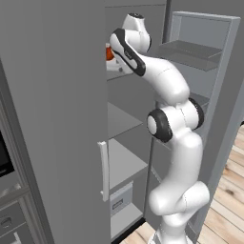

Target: Take the tomato and potato out of the freezer and place them in the tupperware container on the counter. Then put the tupperware containing the vegetables back in the freezer.

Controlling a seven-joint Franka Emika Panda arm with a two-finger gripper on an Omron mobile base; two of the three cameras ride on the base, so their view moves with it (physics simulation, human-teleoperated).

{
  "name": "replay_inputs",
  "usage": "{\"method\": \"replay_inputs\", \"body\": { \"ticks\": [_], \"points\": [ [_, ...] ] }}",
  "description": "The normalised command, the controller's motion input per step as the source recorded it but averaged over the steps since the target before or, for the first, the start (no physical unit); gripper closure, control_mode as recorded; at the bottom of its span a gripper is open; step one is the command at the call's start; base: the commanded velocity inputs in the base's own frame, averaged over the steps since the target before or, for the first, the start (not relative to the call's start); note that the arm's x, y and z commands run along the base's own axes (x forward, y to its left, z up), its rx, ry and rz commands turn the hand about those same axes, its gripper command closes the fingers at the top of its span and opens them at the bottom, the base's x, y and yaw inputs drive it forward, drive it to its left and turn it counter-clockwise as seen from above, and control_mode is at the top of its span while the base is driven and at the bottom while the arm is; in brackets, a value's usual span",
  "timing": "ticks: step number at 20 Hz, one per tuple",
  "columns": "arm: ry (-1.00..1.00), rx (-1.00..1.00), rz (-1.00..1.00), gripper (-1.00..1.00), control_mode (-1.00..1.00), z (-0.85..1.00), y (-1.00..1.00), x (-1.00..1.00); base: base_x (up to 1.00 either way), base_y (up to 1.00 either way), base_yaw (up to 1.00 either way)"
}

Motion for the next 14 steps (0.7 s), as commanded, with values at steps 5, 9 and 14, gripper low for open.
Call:
{"method": "replay_inputs", "body": {
  "ticks": [5, 9, 14],
  "points": [
    [0.0, 0.0, 0.0, -1.0, -1.0, -0.11, 0.01, 0.01, 0.0, 0.0, 0.0],
    [0.0, 0.0, 0.0, -1.0, -1.0, -0.08, -0.01, -0.17, 0.0, 0.0, 0.0],
    [-0.13, 0.0, 0.0, -1.0, -1.0, 0.01, 0.0, -0.39, 0.0, 0.0, 0.0]
  ]
}}
